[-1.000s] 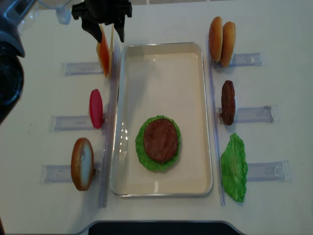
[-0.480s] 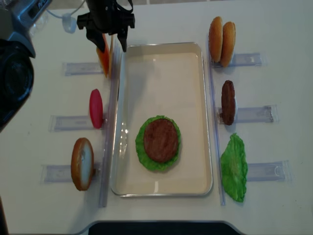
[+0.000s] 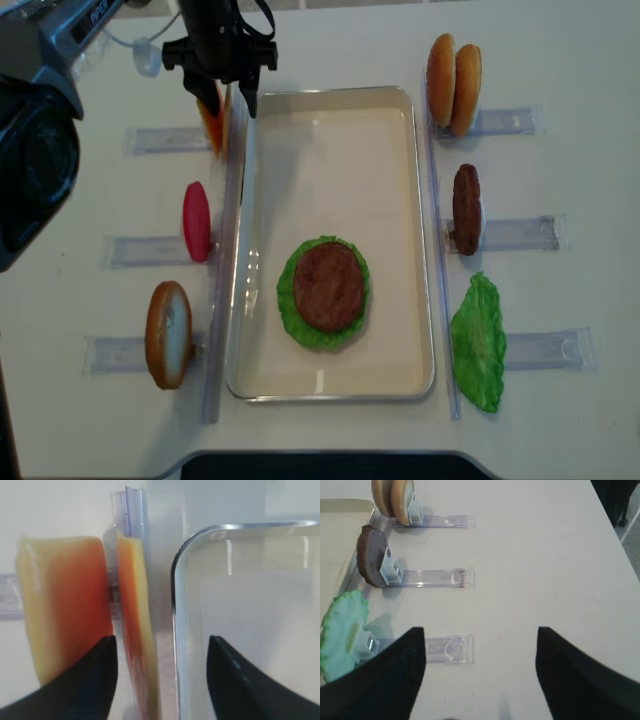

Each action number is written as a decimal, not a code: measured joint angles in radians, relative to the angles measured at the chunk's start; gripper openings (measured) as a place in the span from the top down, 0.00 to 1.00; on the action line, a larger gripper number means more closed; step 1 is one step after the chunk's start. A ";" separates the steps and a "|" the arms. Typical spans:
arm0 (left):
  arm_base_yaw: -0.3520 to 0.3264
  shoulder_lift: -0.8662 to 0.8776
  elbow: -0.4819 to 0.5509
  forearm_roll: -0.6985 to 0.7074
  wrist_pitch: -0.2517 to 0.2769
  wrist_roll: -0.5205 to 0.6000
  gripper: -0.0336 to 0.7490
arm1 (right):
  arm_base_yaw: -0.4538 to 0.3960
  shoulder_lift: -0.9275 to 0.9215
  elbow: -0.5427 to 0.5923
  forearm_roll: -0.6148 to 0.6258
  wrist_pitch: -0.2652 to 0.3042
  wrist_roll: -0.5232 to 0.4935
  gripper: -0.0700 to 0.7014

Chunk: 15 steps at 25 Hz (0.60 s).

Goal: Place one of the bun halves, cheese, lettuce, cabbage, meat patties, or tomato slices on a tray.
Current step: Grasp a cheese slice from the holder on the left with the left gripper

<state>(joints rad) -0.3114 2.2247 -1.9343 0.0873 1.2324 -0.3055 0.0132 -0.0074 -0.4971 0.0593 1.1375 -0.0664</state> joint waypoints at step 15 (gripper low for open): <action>0.000 0.003 -0.001 0.018 0.002 0.053 0.90 | 0.000 0.000 0.000 0.001 0.000 0.000 0.29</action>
<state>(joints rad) -0.3114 2.2276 -1.9354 0.1051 1.2348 -0.2522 0.0132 -0.0074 -0.4971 0.0606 1.1375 -0.0664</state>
